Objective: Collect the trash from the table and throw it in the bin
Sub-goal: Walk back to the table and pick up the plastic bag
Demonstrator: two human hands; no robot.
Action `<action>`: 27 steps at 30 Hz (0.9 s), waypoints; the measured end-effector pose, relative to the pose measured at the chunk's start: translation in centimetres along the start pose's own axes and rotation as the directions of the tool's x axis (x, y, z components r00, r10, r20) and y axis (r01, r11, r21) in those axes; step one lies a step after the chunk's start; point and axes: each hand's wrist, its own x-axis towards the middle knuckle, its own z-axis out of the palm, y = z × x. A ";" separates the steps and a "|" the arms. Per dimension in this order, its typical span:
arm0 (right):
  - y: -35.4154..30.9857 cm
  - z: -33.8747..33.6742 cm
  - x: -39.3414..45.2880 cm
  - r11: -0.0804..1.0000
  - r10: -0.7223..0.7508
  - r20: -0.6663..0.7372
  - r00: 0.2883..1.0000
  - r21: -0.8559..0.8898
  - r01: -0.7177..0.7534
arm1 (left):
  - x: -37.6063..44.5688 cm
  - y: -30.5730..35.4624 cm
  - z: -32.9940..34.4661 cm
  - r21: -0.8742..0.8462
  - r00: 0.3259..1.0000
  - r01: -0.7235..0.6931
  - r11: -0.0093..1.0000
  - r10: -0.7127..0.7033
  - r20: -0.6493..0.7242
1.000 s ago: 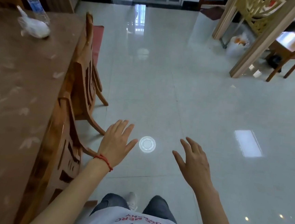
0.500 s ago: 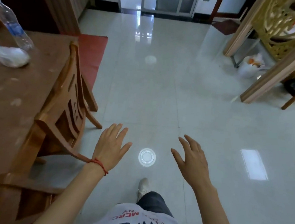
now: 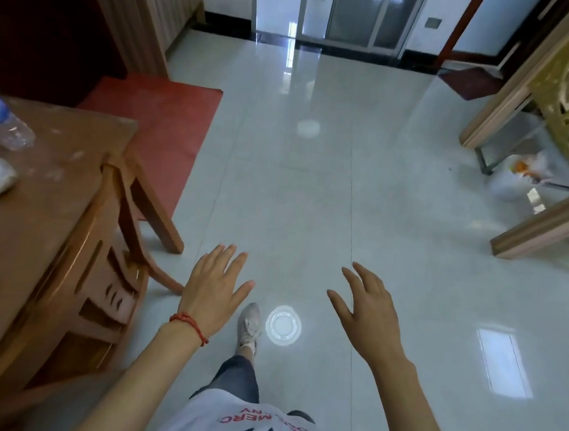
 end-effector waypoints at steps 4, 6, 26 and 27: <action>-1.2 0.3 8.2 1.000 -0.002 -0.011 1.000 -0.006 0.002 | 8.3 -2.2 -1.2 0.005 1.000 -0.003 1.000 0.003 -0.001; -2.1 0.1 12.3 1.000 -0.005 -0.006 1.000 0.000 0.005 | 12.2 -3.2 -2.2 0.013 1.000 0.002 1.000 -0.002 -0.001; -8.5 -0.5 42.7 0.972 -0.234 0.082 0.969 0.012 0.233 | 33.9 -10.7 -7.6 -0.033 0.969 0.222 0.975 -0.224 -0.106; -8.9 -0.4 44.2 0.963 -0.267 0.100 0.958 0.010 0.268 | 34.7 -11.0 -7.9 -0.040 0.960 0.251 0.967 -0.254 -0.119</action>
